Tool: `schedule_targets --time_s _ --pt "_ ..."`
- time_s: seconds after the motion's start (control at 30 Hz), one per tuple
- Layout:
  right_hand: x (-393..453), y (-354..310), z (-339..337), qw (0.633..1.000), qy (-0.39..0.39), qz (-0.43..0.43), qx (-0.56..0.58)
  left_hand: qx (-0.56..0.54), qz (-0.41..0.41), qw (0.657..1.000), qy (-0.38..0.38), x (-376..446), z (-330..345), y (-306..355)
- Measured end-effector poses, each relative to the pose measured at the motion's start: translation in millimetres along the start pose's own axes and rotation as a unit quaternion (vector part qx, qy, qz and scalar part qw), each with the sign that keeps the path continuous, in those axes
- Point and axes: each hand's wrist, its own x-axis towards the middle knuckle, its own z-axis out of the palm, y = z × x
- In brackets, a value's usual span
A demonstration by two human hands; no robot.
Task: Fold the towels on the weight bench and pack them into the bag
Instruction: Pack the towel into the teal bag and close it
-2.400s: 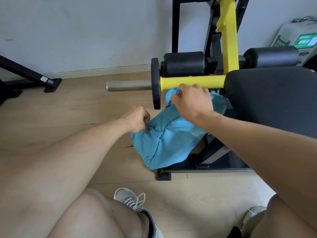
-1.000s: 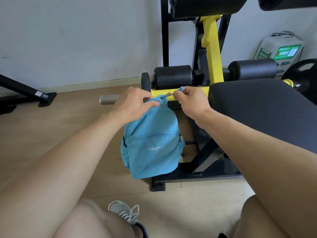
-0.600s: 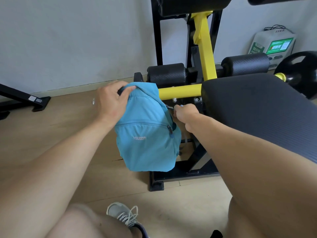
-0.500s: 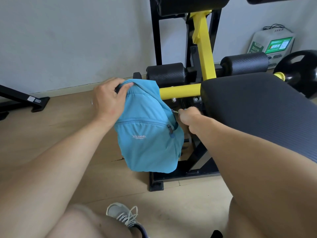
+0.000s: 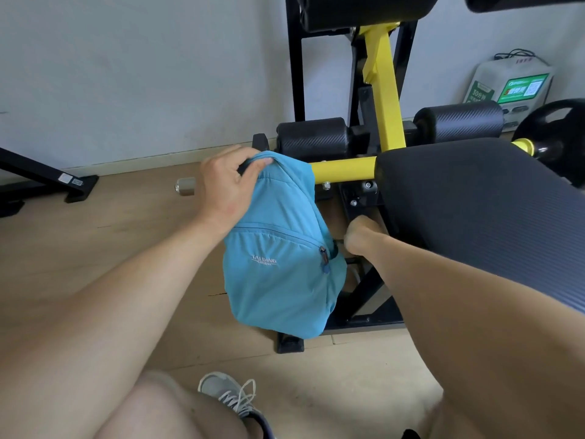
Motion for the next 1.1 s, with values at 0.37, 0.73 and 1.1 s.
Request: schedule_targets --time_s 0.37,0.73,1.1 --pt "-30 -43 -7 0.892 0.1 -0.407 0.17 0.017 0.007 0.999 -0.038 -6 3 -1" --pt "-28 -41 -22 0.918 0.054 -0.352 0.177 -0.001 -0.117 0.973 -0.197 3 -4 -15" --pt "-33 -36 -25 0.917 0.058 -0.362 0.159 0.07 -0.23 0.846 -0.476 -20 -10 -42"
